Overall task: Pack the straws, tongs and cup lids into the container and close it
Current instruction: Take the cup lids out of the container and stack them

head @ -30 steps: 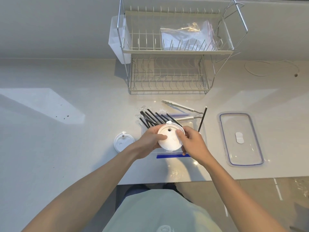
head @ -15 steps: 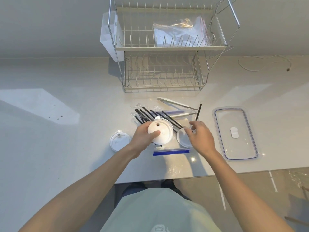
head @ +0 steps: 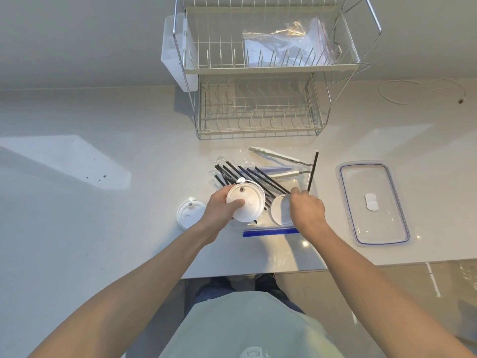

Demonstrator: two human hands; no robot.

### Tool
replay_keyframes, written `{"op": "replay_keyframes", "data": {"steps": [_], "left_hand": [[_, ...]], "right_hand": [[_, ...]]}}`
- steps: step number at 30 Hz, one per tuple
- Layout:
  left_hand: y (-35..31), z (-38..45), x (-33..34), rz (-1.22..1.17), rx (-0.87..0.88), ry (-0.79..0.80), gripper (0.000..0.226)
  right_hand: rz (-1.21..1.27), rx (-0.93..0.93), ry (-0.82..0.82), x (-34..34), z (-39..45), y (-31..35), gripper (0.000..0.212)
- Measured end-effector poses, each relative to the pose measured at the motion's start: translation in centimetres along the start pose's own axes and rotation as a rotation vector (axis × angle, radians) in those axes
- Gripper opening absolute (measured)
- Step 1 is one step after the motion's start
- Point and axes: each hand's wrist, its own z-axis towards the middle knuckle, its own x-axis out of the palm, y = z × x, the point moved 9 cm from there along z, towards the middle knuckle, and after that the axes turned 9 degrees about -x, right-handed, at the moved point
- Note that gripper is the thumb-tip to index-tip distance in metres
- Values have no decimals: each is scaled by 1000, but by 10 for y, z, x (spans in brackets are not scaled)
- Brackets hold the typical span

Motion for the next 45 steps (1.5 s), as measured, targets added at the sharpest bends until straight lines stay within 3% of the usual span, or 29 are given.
{"op": "replay_keyframes", "data": {"steps": [6, 10, 12, 14, 18, 21, 27, 30, 33, 35, 38, 41, 45], "left_hand": [[-2, -4, -12, -12, 3, -9, 31], [-4, -2, -20, -36, 7, -36, 34], [-5, -1, -22, -42, 4, -38, 34], [-7, -1, -21, -53, -7, -24, 33], [-14, -6, -13, -102, -32, 51, 27], [-17, -10, -5, -179, -69, 144, 27], [-11, -16, -26, -357, -72, 128, 38], [-4, -21, -37, -363, -94, 102, 49], [4, -26, -40, -420, -148, 180, 70], [7, -28, -45, -450, -135, 204, 68], [11, -27, -57, -459, -113, 167, 48], [17, -23, -69, -450, -118, 104, 44], [17, -21, -82, -494, -90, 45, 45]], "right_hand": [[-41, -87, -53, -14, 13, 16, 36], [26, -219, -263, -47, -2, 16, 15], [135, -283, -421, -69, -15, 8, 9], [353, -337, -467, -85, -24, 1, 7], [727, -529, -360, -105, -23, 28, 14], [842, -572, -307, -107, -16, 60, 17], [1015, -252, -421, -98, -1, 81, 32], [1031, -128, -295, -83, 2, 97, 40], [1060, -140, -182, -75, 4, 117, 54], [1071, -159, -168, -75, 5, 127, 50], [1090, -140, -169, -75, 7, 132, 46], [1244, -126, -130, -71, 7, 134, 48], [1471, -175, -38, -63, -1, 138, 23]]}}
